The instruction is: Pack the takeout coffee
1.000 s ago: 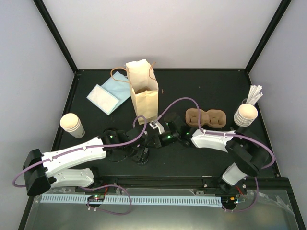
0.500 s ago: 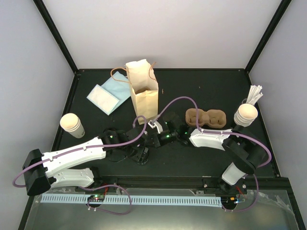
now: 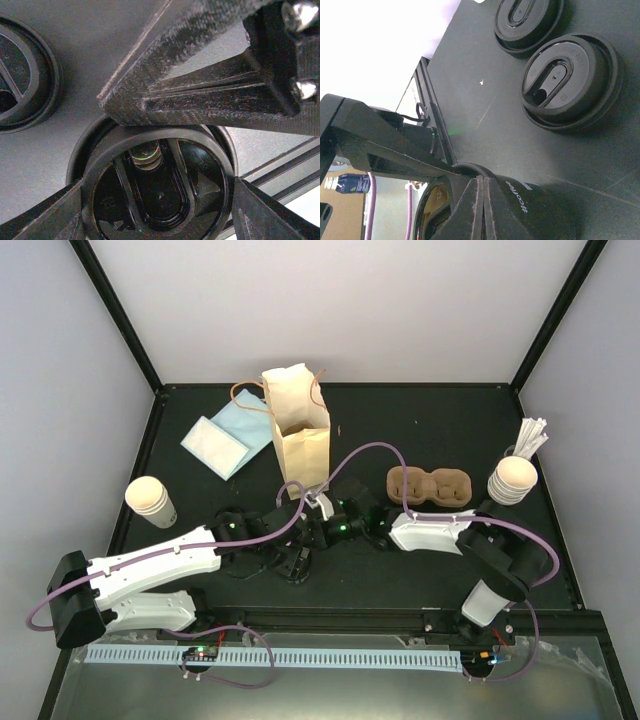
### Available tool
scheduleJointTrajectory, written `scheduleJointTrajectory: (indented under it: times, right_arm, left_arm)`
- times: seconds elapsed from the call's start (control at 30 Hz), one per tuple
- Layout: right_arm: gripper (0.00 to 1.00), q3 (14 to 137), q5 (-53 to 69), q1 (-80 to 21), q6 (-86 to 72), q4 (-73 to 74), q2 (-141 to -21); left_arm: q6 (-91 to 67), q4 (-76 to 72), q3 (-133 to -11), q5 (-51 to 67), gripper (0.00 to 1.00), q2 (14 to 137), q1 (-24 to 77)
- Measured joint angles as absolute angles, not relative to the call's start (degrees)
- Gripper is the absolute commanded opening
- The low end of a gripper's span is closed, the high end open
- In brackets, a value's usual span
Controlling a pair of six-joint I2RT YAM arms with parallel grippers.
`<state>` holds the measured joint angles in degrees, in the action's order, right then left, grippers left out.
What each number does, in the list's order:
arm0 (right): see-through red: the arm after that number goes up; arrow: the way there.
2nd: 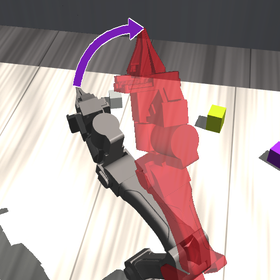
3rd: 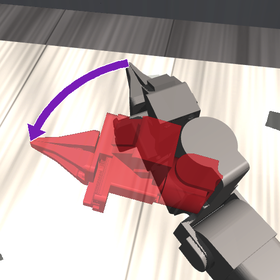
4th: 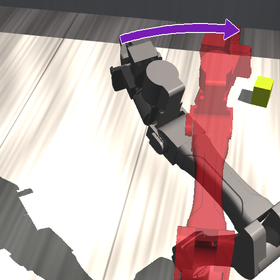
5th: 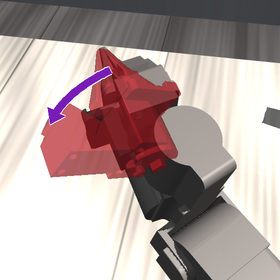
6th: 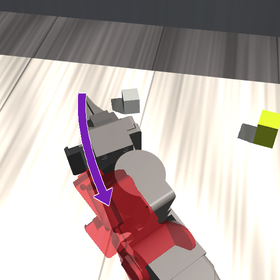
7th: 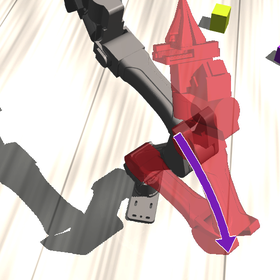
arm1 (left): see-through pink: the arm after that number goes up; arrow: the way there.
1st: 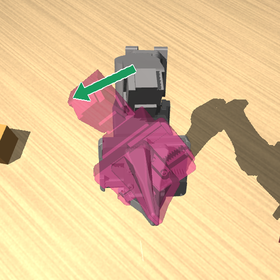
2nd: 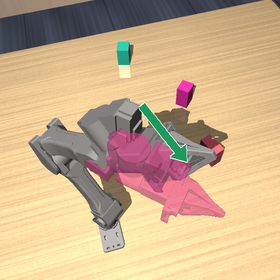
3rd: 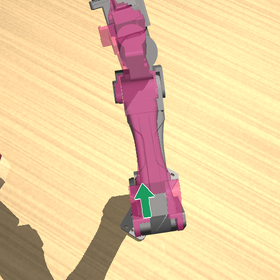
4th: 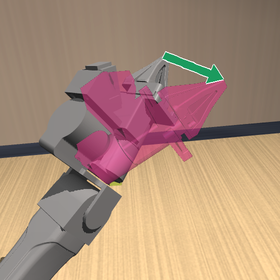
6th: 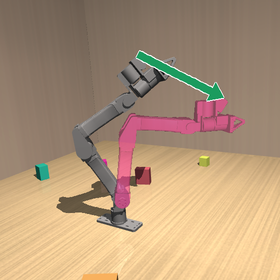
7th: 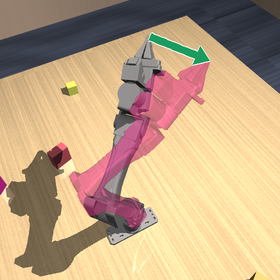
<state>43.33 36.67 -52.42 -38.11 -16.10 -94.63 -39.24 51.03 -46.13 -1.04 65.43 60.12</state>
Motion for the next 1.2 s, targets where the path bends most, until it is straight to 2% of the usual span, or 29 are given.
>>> scheduleJointTrajectory:
  times: [0.47, 0.77, 1.2]
  right_arm:
    - [0.01, 39.29, 34.5, -53.04, -42.19, -24.36, -93.84]
    - [0.01, 39.88, 32.95, -52.27, -39.64, -9.67, -86.39]
    - [0.01, 40.4, 35.0, -51.66, -36.47, -5.76, -85.69]
  left_arm:
    - [-39.57, 50.72, -46.11, -0.97, 0.68, 65.65, 60.14]
    - [-39.55, 50.04, -46.11, -0.4, 0.68, 65.73, 60.45]
    - [-39.55, 49.98, -46.06, -0.38, 0.68, 65.73, 60.47]
